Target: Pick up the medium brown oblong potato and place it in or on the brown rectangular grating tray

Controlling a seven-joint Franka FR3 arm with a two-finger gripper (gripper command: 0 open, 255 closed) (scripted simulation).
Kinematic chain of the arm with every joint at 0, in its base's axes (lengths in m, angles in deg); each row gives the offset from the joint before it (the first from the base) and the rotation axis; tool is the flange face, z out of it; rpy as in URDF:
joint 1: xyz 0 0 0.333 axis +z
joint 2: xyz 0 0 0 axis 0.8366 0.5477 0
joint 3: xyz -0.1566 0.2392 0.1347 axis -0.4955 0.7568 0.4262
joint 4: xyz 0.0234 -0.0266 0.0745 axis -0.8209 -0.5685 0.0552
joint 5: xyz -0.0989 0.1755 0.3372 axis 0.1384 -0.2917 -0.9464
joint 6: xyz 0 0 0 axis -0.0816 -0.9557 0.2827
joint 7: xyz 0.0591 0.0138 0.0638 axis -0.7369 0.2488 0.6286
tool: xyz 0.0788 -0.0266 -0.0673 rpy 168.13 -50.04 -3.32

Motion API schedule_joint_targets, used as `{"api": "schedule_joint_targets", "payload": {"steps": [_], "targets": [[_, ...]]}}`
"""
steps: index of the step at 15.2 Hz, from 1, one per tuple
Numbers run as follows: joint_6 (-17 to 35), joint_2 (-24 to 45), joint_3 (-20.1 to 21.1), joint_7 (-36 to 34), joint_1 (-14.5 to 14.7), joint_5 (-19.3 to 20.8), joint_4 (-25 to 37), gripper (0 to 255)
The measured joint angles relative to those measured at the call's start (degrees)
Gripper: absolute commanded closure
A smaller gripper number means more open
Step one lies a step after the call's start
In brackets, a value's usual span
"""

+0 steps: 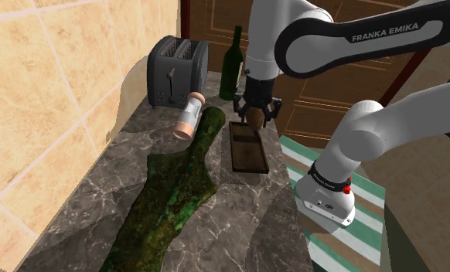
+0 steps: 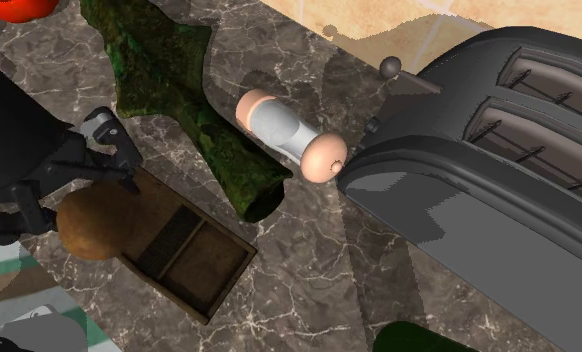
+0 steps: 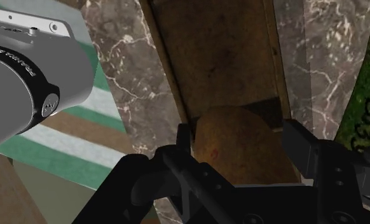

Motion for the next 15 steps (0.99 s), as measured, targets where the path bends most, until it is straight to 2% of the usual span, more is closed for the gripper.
{"api": "schedule_joint_targets", "payload": {"steps": [9,15], "targets": [[8.38,3.22,2.13,-0.38,0.12,-1.31,-5.23,255],[9.61,3.62,2.44,-0.44,0.18,-1.53,-6.04,255]]}}
